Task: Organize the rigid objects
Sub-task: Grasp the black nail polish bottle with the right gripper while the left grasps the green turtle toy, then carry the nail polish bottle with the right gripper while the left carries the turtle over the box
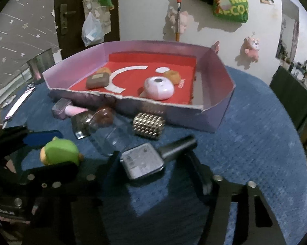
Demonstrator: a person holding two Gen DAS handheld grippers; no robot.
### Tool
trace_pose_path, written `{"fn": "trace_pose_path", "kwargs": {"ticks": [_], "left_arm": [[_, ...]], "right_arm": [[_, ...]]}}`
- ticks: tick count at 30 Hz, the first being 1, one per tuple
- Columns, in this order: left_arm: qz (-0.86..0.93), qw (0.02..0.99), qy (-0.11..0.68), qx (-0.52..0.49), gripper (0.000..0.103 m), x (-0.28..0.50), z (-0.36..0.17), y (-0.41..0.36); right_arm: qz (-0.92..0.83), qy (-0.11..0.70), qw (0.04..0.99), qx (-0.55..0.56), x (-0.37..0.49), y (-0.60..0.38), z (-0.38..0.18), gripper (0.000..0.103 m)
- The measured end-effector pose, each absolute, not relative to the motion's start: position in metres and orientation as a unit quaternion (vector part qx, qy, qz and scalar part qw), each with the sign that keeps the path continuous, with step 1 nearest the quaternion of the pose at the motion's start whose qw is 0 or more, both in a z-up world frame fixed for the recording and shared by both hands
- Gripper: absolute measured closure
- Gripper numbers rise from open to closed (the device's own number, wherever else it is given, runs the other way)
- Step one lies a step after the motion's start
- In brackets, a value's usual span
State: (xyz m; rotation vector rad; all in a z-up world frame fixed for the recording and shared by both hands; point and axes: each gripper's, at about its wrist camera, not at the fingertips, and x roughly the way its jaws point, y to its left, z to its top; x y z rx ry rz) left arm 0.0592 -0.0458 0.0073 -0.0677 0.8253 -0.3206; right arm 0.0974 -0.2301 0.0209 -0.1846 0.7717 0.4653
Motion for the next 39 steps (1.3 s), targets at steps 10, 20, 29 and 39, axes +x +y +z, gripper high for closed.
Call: {"fn": "trace_pose_path", "kwargs": {"ticks": [10, 20, 29, 39], "left_arm": [[-0.17, 0.899, 0.402, -0.045, 0.057, 0.057, 0.008, -0.047], [-0.171, 0.9, 0.399, -0.048, 0.058, 0.057, 0.008, -0.044], [-0.165, 0.905, 0.388, -0.05, 0.058, 0.056, 0.016, -0.036], [-0.153, 0.915, 0.37, -0.053, 0.058, 0.057, 0.031, -0.024]], "right_arm": [[0.223, 0.375, 0.896, -0.085, 0.095, -0.225, 0.023, 0.053], [0.199, 0.378, 0.903, -0.037, 0.102, -0.227, 0.024, 0.056], [0.208, 0.38, 0.901, -0.008, 0.093, -0.24, 0.032, 0.056], [0.248, 0.349, 0.904, 0.013, 0.073, -0.241, 0.062, 0.056]]}}
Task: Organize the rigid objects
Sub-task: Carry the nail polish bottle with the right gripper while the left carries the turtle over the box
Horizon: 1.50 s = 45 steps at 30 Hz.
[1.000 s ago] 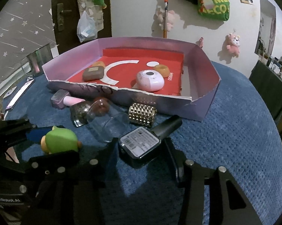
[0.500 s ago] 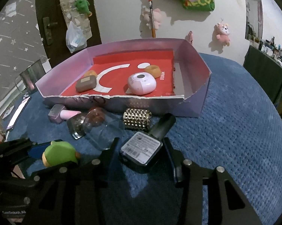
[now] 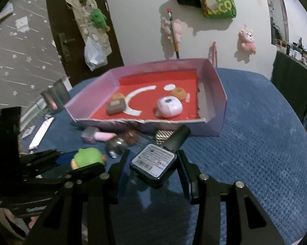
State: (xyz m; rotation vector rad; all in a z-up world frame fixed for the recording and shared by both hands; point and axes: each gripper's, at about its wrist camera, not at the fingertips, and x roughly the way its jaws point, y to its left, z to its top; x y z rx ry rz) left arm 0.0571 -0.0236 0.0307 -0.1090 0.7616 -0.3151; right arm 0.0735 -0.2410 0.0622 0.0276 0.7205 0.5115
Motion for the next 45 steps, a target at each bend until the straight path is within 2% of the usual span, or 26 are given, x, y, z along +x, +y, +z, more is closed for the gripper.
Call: {"fn": "trace_pose_path", "kwargs": {"ticks": [21, 45], "left_arm": [[-0.126, 0.938, 0.32, -0.053, 0.058, 0.072, 0.067, 0.007], [-0.128, 0.932, 0.334, -0.049, 0.058, 0.116, 0.071, 0.014]], "right_arm": [[0.291, 0.312, 0.904, 0.01, 0.077, -0.219, 0.101, 0.056], [0.32, 0.335, 0.886, 0.012, 0.123, -0.205, 0.098, 0.056]]}}
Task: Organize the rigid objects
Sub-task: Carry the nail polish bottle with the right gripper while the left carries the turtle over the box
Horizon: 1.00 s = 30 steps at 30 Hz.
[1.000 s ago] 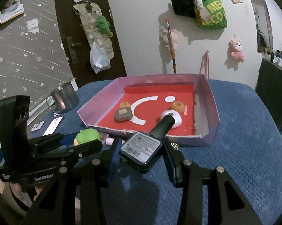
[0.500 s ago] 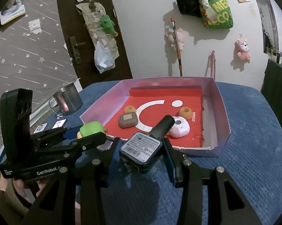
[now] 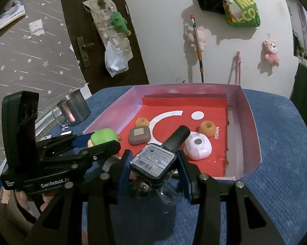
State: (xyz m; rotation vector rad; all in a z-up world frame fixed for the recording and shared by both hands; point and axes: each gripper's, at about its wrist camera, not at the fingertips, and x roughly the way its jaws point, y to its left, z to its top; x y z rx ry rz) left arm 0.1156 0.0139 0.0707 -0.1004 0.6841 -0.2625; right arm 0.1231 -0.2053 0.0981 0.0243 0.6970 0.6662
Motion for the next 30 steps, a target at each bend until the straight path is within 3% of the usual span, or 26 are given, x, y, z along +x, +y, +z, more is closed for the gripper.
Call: {"fn": "trace_pose_path", "kwargs": {"ticks": [30], "left_arm": [[-0.132, 0.892, 0.429, -0.058, 0.058, 0.178, 0.029, 0.026]], "right_arm": [[0.34, 0.434, 0.834, 0.018, 0.195, -0.179, 0.058, 0.056]]}}
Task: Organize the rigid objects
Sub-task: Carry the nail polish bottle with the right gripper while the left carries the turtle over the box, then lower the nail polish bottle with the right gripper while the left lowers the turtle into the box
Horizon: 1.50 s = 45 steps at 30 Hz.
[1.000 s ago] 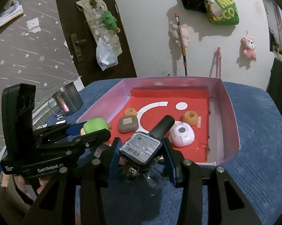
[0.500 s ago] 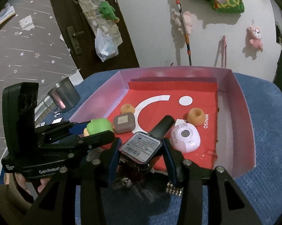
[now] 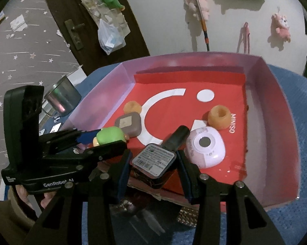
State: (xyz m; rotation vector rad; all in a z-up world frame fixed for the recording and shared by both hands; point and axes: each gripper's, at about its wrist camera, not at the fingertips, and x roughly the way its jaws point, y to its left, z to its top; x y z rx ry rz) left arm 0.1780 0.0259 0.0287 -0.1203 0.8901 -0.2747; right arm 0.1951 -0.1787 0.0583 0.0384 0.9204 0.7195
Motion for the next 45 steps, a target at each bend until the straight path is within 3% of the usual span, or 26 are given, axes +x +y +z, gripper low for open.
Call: {"fn": "trace_pose_path", "kwargs": {"ticks": [12, 32, 45], "left_arm": [[-0.157, 0.871, 0.46, -0.067, 0.058, 0.184, 0.02, 0.023], [-0.095, 0.886, 0.447, -0.077, 0.058, 0.222, 0.015, 0.033], [-0.093, 0.887, 0.447, -0.074, 0.058, 0.224, 0.014, 0.029]], "right_arm": [[0.341, 0.458, 0.821, 0.013, 0.204, -0.172, 0.046, 0.056], [0.236, 0.415, 0.878, -0.027, 0.22, -0.176, 0.048, 0.056], [0.239, 0.439, 0.866, -0.005, 0.23, -0.18, 0.038, 0.056]]}}
